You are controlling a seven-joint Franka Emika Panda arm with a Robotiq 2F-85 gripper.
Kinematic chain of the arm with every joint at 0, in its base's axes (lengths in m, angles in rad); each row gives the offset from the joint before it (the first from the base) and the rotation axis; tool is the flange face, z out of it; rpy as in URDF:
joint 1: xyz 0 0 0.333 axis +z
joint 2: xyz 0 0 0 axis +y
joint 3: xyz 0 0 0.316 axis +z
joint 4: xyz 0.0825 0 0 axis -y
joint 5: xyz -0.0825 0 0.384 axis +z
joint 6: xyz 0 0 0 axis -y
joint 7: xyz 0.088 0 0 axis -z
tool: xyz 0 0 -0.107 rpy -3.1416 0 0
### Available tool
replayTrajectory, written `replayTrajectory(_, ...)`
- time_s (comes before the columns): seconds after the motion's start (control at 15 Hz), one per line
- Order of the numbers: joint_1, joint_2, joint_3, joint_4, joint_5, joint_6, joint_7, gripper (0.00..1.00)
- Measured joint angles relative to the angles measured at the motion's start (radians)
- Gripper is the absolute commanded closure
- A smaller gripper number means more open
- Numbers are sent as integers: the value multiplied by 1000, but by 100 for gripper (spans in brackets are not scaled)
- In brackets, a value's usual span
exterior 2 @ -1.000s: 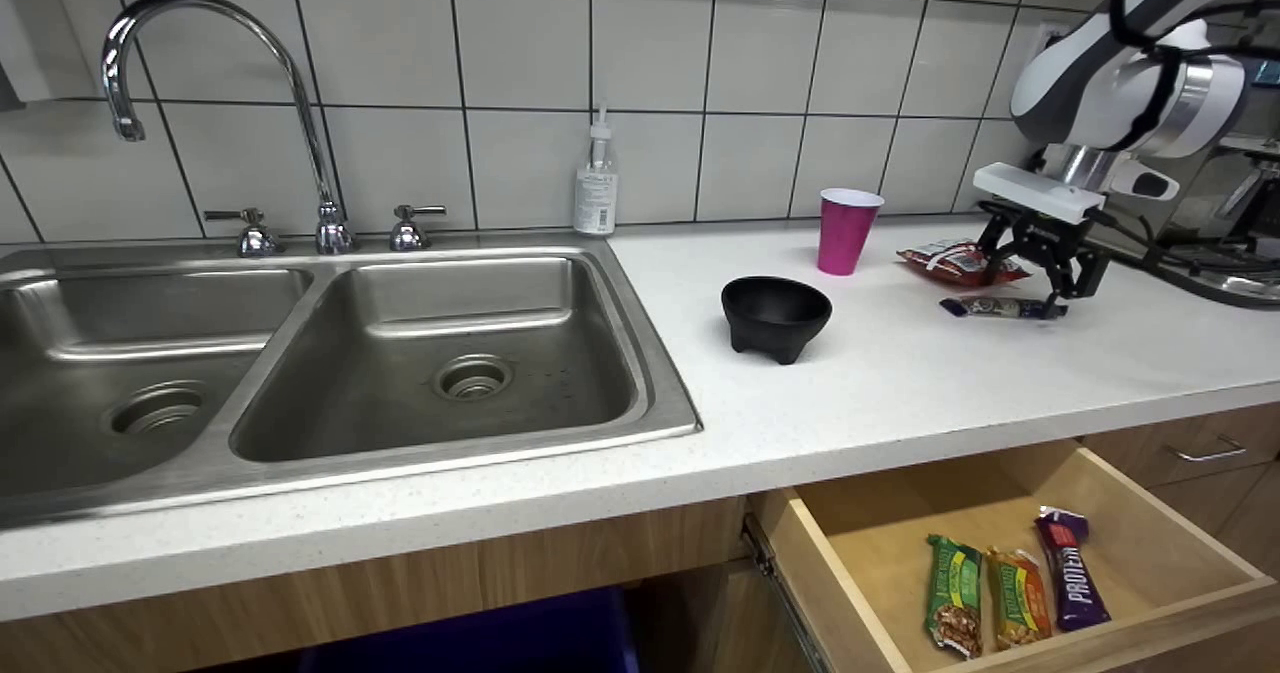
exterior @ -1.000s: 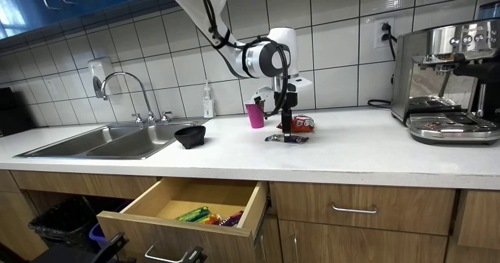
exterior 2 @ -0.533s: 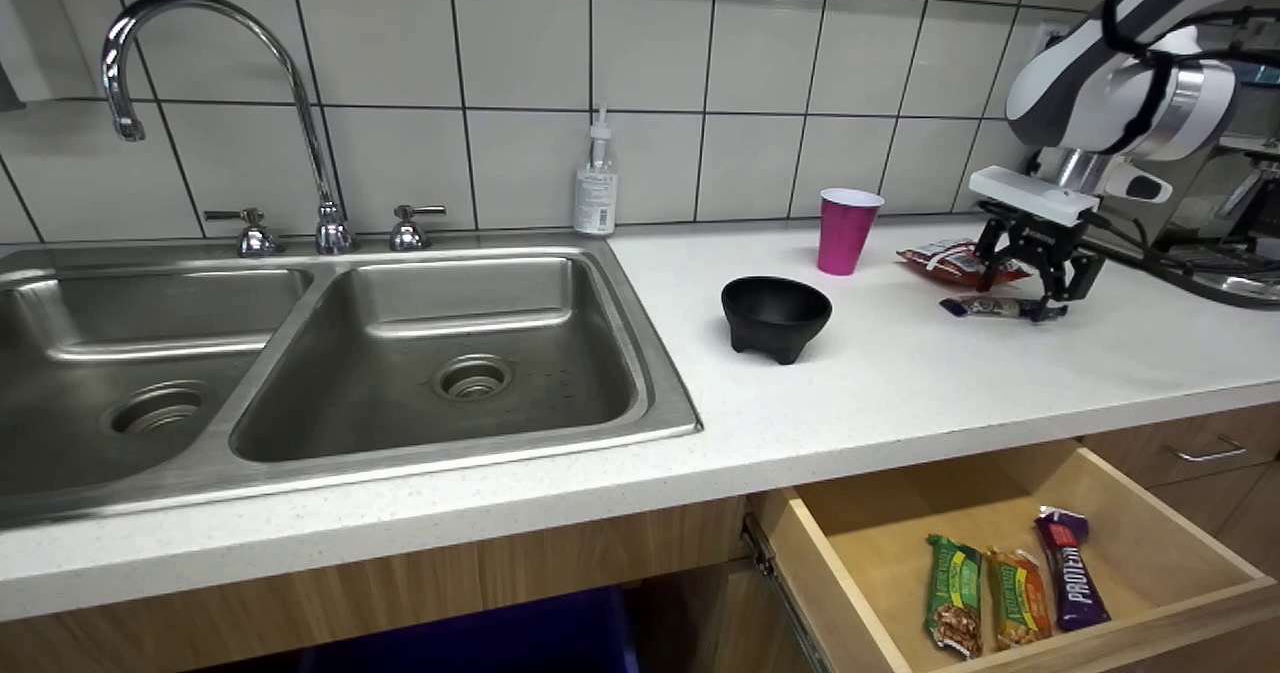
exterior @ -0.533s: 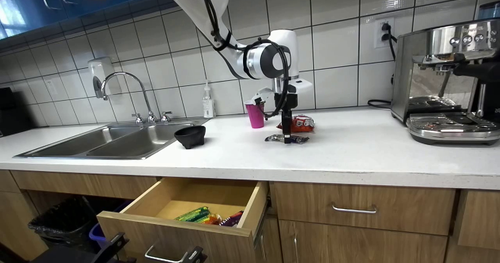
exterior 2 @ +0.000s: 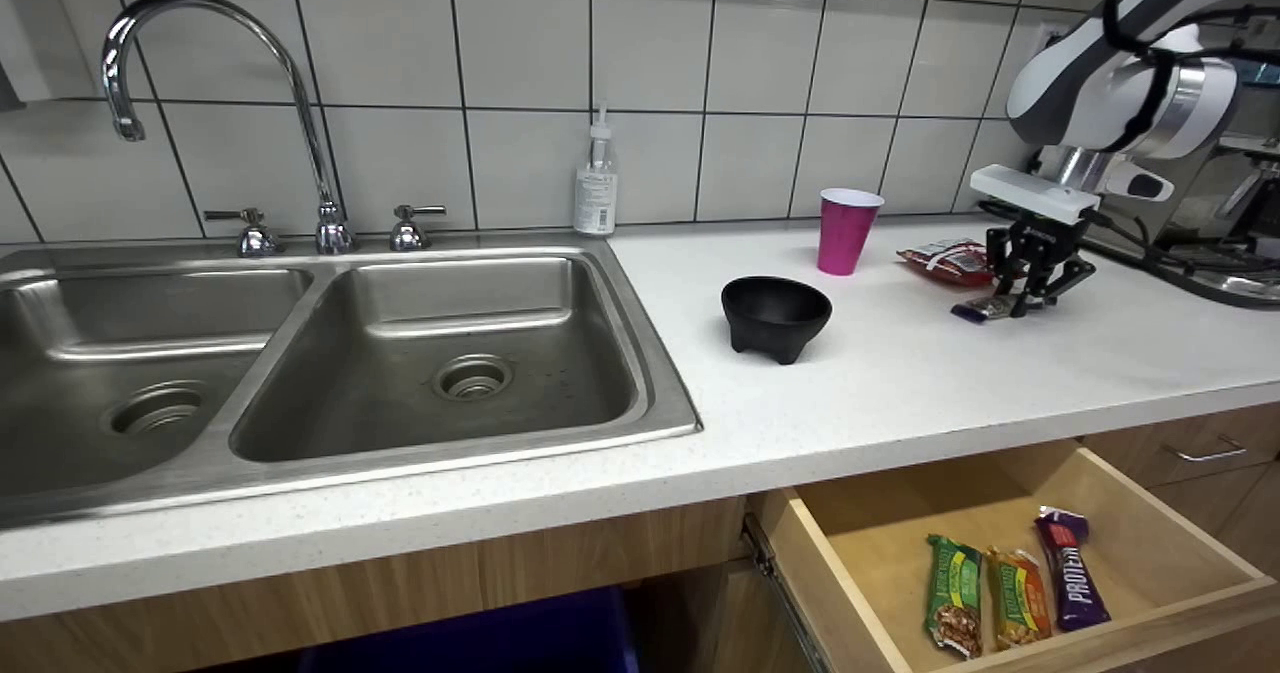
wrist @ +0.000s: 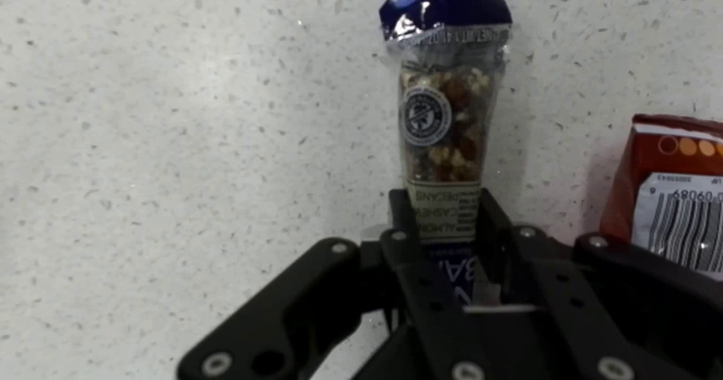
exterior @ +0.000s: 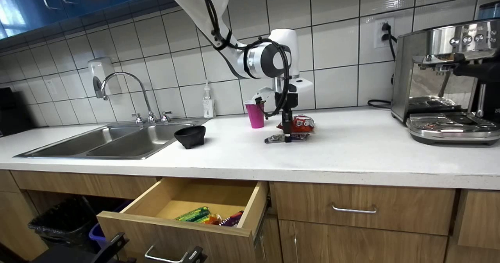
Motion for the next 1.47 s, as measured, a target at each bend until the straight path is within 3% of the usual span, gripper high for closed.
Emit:
replayTrajectory(0.73, 21, -47, 7, -52, 0, 26, -1, 93)
replayTrajectory(1.47, 93, -259, 12, -390, -4, 177, -1, 93)
